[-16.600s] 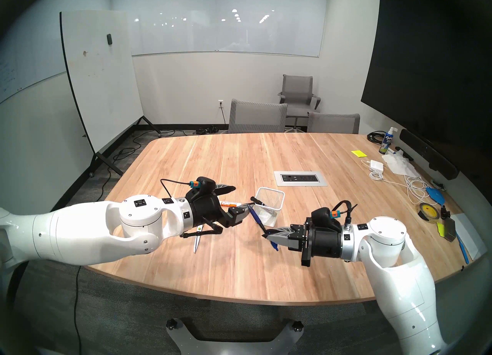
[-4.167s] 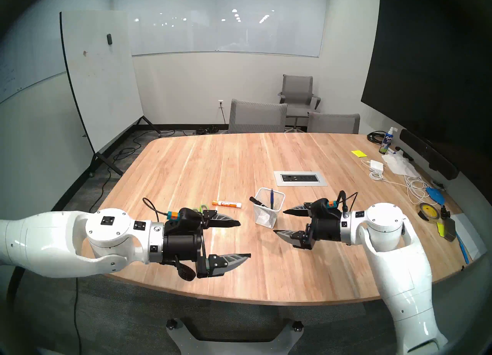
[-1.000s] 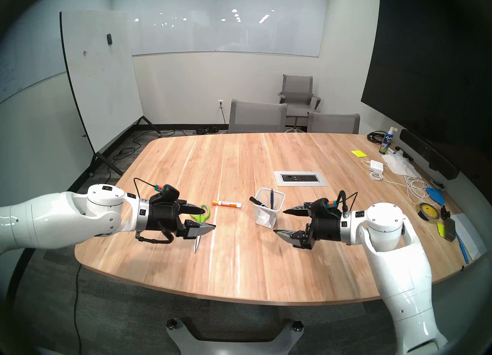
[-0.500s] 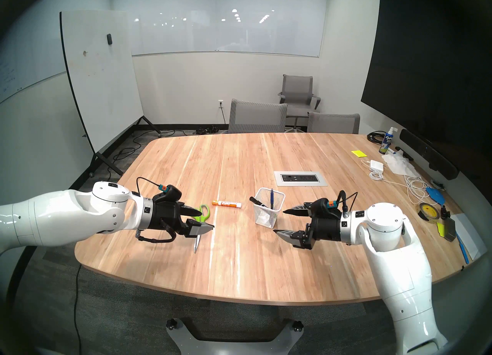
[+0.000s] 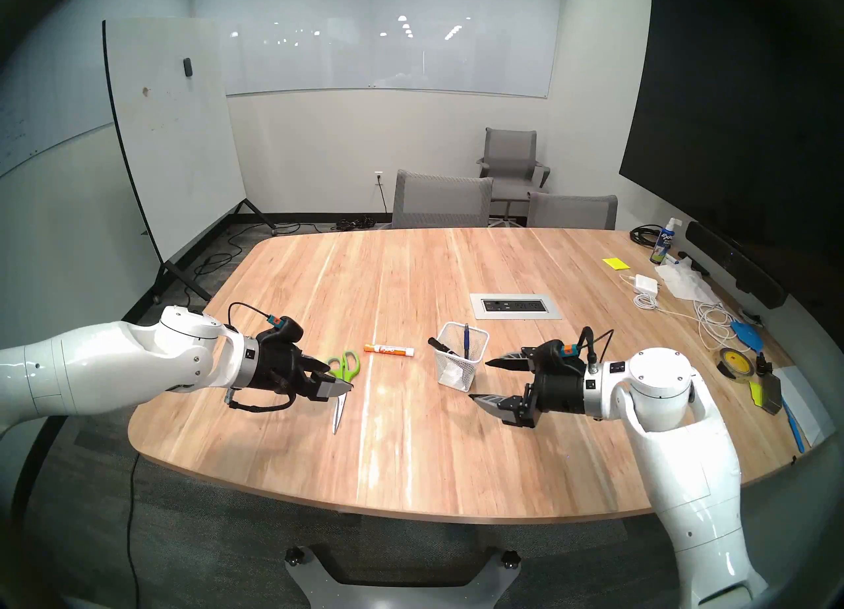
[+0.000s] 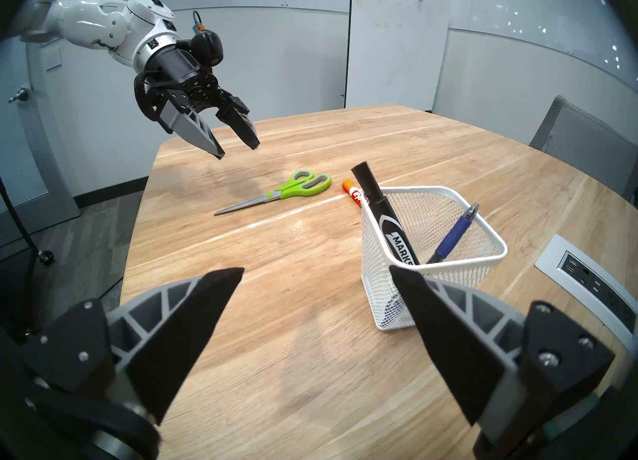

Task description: Place the pen, the marker, and the scissors into the pen holder

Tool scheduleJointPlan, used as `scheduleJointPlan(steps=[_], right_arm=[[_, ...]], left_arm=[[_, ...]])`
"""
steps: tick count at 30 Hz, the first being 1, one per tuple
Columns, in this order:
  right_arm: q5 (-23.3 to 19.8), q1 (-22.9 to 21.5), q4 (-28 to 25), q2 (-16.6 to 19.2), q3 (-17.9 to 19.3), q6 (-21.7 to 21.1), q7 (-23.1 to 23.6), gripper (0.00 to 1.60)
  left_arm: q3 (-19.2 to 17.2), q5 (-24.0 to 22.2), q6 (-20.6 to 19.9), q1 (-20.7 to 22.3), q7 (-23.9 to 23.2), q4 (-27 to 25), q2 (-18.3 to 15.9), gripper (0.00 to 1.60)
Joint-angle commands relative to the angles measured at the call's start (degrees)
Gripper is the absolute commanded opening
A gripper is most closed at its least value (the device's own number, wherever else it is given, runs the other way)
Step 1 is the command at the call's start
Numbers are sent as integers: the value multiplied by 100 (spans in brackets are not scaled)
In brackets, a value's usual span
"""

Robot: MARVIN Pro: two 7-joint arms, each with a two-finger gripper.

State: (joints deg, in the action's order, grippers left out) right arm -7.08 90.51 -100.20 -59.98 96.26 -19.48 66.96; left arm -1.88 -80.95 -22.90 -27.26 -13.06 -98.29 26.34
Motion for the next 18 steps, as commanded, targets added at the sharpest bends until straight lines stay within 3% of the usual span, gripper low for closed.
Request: scheduleJointPlan(steps=[1,18], right_arm=[[-23,-56,-88,-3,15,-11,6,160],[-19,-58,-81,-6,15,-4,11,160]], left_arm=[[-114,-90,-178,184,-80,285,289,160],[-117,-150,-800,404,-114,1451,1399,160]])
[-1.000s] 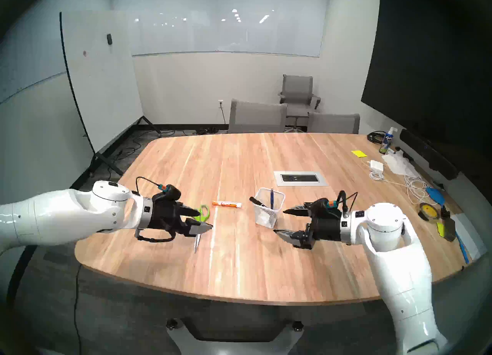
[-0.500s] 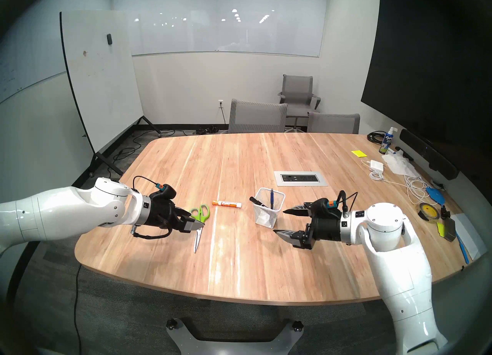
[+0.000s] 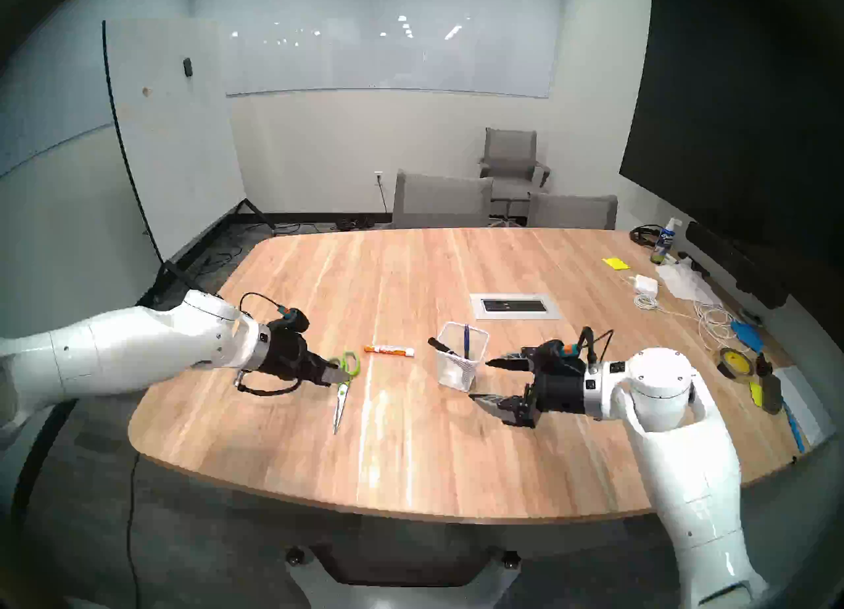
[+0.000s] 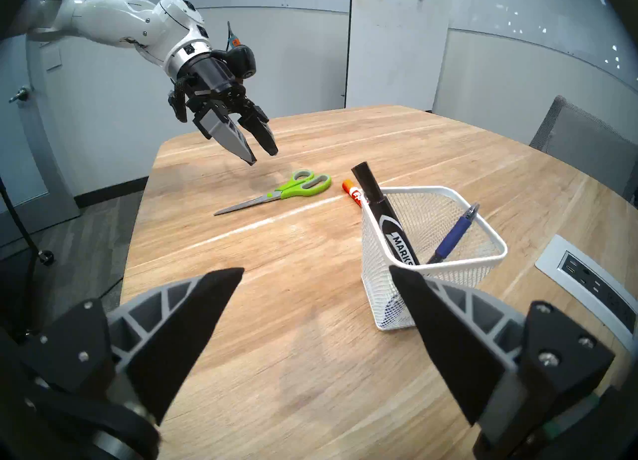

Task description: Place the pen, the marker, and the scissors into the pen holder

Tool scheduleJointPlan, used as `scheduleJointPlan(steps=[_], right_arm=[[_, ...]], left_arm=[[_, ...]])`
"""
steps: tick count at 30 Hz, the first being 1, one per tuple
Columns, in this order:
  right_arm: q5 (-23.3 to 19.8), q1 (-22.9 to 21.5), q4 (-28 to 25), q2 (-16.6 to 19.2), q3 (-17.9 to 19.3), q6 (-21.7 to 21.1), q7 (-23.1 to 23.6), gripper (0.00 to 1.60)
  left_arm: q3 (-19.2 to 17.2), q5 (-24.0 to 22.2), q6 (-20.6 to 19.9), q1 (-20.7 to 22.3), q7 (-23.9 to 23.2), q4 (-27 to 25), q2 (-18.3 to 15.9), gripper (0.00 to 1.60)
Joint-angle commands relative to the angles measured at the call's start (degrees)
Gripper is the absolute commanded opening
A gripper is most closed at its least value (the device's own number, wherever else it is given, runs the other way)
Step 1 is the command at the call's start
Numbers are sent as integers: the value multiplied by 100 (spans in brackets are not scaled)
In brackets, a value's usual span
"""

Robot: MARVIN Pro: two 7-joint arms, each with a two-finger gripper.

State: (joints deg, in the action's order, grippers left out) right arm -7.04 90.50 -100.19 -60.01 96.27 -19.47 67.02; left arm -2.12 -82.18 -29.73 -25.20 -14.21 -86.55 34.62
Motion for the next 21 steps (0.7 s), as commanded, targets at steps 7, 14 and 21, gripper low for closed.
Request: scheduleJointPlan(steps=[7,14,21], right_arm=[[-21,-56,-85,-5,15,-8,6,160],[-20,-55,-89,-7,17,-13,7,160],[-19,-55,-91,-7,18,-15,7,160]], left_arm=[[-48,-16,-272,200,-101,736,957,160],[-14,7,-331,173,-231,921,1015,160],[1,-4,-393,158,-223,837,879,160]])
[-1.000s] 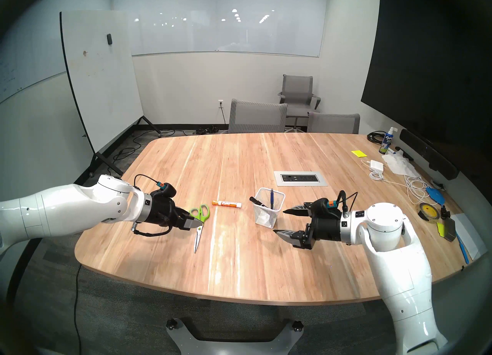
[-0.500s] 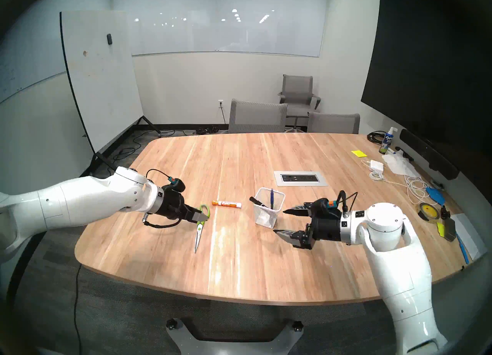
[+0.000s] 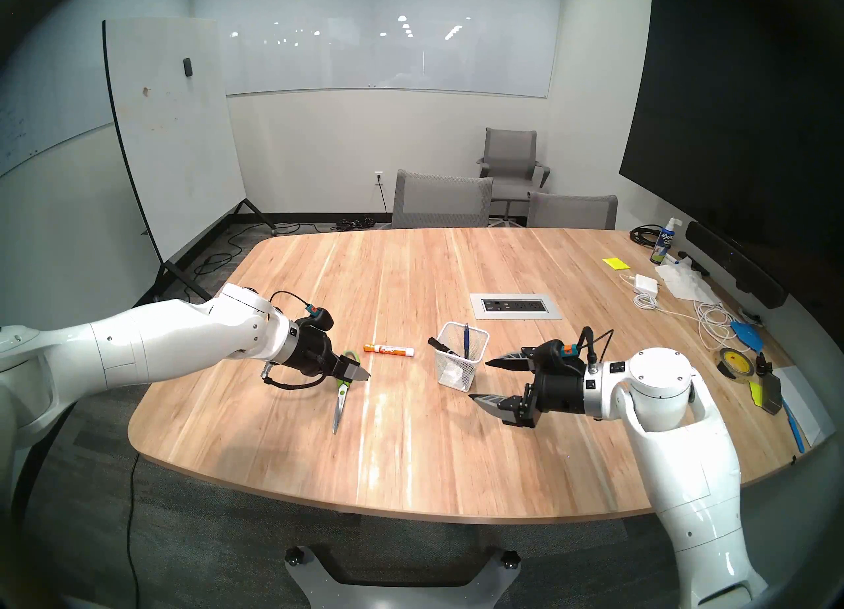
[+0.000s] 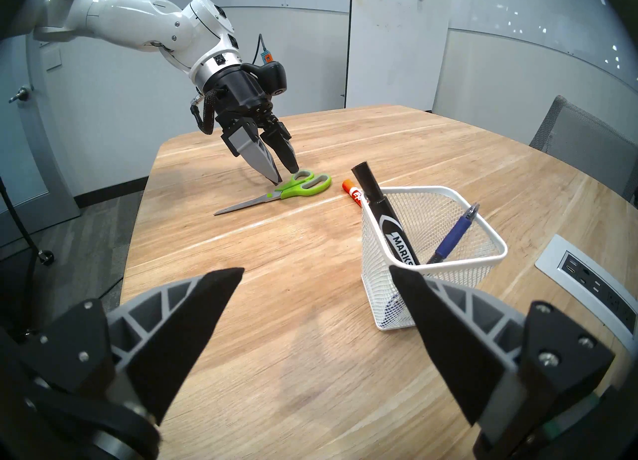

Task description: Place the pen, the marker, and the scissors into the pen holder

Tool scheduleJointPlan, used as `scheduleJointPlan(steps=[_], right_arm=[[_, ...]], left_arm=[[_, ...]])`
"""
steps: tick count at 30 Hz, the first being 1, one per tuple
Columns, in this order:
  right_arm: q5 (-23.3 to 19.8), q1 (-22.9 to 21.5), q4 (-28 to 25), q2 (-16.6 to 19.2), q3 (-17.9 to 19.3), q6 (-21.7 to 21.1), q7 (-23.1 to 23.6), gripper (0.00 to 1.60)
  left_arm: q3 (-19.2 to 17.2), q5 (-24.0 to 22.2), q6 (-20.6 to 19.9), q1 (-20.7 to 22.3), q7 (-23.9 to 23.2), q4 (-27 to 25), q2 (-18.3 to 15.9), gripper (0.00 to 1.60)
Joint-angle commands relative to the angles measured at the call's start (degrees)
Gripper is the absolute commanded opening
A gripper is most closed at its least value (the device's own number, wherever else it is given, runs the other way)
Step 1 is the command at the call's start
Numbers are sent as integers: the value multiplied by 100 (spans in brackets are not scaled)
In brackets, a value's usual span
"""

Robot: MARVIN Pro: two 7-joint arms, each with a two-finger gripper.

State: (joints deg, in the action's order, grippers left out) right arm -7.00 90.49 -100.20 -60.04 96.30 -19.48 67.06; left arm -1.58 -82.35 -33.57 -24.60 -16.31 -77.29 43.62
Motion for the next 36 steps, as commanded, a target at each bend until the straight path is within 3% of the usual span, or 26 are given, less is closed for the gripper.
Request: scheduleJointPlan(steps=[1,23,36], right_arm=[[-23,-54,-90,-5,16,-15,3,160],[-19,-55,-90,-8,18,-15,6,160],[-16,-55,-90,-10,20,-15,9,160]], left_arm=[[-50,18,-7,94,-23,-94,-41,160],[-61,-45,7,34,25,-85,-270,160],[-48,-14,136,34,-157,357,-160,160]])
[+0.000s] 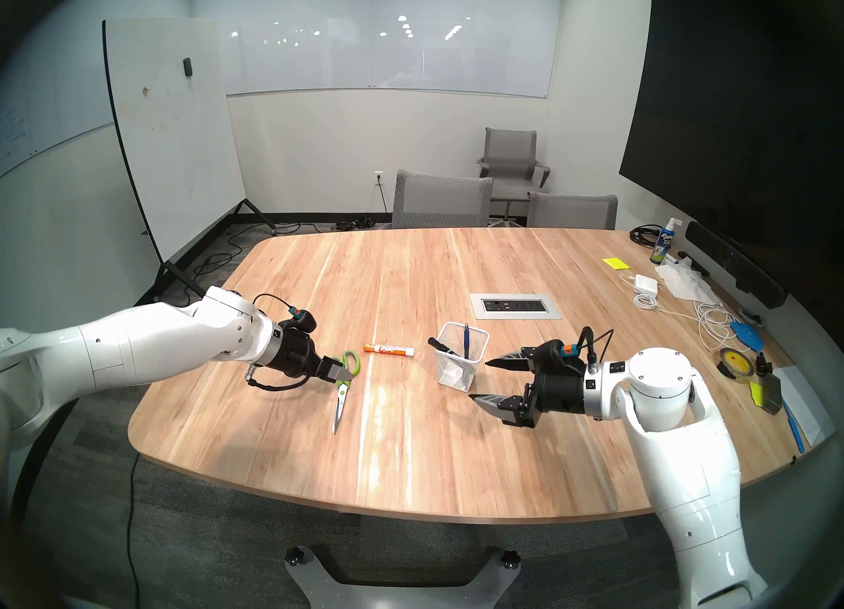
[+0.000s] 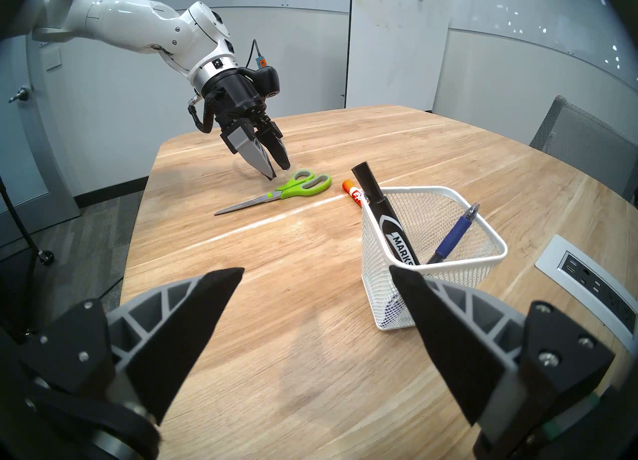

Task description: Place the pen, the marker, and the scissors into the pen holder

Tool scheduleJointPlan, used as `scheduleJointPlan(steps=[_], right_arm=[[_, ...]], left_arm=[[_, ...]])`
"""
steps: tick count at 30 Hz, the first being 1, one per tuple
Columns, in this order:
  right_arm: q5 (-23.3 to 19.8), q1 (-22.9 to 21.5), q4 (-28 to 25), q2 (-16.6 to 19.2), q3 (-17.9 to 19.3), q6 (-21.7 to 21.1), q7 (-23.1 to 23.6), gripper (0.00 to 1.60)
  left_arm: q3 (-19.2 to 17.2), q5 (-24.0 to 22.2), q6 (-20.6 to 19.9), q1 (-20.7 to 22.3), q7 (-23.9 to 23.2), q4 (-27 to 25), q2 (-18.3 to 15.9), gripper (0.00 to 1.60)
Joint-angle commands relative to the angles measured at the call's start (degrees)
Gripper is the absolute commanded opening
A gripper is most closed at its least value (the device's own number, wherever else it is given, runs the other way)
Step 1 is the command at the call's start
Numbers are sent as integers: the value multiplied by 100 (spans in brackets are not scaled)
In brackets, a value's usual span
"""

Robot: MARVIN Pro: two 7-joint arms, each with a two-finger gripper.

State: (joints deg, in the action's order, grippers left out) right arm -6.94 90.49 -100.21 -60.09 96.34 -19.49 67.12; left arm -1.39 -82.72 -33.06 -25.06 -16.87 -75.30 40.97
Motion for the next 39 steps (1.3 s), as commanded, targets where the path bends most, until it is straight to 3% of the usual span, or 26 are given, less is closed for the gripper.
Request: scheduleJointPlan(steps=[1,15,39], right_arm=[[-23,-55,-89,-5,16,-14,3,160],[-20,-55,-89,-7,17,-13,5,160],[-15,-57,-86,-11,19,-10,10,160]], left_arm=[[-65,32,100,83,-125,213,117,160],[-41,60,50,142,-240,559,273,160],[-89,234,-605,470,-59,593,389,160]])
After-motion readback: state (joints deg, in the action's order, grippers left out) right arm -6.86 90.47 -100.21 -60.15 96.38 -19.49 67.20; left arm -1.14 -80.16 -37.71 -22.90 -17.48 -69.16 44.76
